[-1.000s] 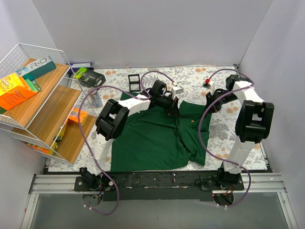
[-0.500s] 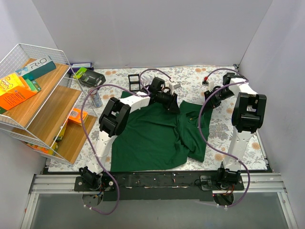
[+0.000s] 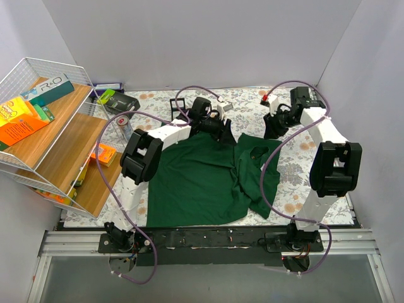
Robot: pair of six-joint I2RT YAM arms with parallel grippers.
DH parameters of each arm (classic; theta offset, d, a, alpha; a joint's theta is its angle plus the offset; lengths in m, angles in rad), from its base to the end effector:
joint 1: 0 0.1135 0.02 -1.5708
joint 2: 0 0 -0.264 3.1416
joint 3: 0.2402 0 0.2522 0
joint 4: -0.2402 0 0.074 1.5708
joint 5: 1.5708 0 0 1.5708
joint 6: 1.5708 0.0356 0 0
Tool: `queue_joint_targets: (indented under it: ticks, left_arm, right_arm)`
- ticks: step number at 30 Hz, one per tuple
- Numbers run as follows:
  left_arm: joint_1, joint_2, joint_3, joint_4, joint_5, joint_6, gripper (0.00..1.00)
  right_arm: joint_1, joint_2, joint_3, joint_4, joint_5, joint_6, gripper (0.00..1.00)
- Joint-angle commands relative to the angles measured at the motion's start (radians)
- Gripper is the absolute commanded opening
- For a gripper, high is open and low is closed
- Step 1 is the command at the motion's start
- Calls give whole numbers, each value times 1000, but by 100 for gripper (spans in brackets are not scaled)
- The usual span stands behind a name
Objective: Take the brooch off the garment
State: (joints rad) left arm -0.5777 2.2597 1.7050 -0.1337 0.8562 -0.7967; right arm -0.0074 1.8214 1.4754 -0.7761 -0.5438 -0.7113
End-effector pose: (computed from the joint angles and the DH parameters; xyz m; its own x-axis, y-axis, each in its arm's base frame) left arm 0.4065 -0.2971 0.1774 -0.9774 0.0778 -0.1967 0.2112 0.4091 -0.8877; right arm 0.3817 0.0156 0.2485 -0.5401 -0.5547 -0.6329 -0.7534 0.6538 0.0699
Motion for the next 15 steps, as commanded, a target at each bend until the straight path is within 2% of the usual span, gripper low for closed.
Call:
queue_joint_targets:
  ticks: [1, 4, 5, 6, 15]
  left_arm:
    - [-1, -126, -56, 48, 58, -5, 55]
    - [-1, -83, -58, 158, 104, -120, 58]
    - [-2, -68, -50, 187, 115, -195, 66]
    - [-7, -48, -39, 227, 119, -226, 67]
    - [-68, 47, 7, 217, -5, -300, 65]
  right_arm:
    - [61, -28, -32, 38, 24, -7, 36]
    - [87, 2, -39, -8, 19, 45, 27]
    - [102, 4, -47, -11, 13, 61, 27]
    - [109, 3, -53, -9, 10, 87, 26]
    - [127, -23, -67, 23, 117, 229, 24]
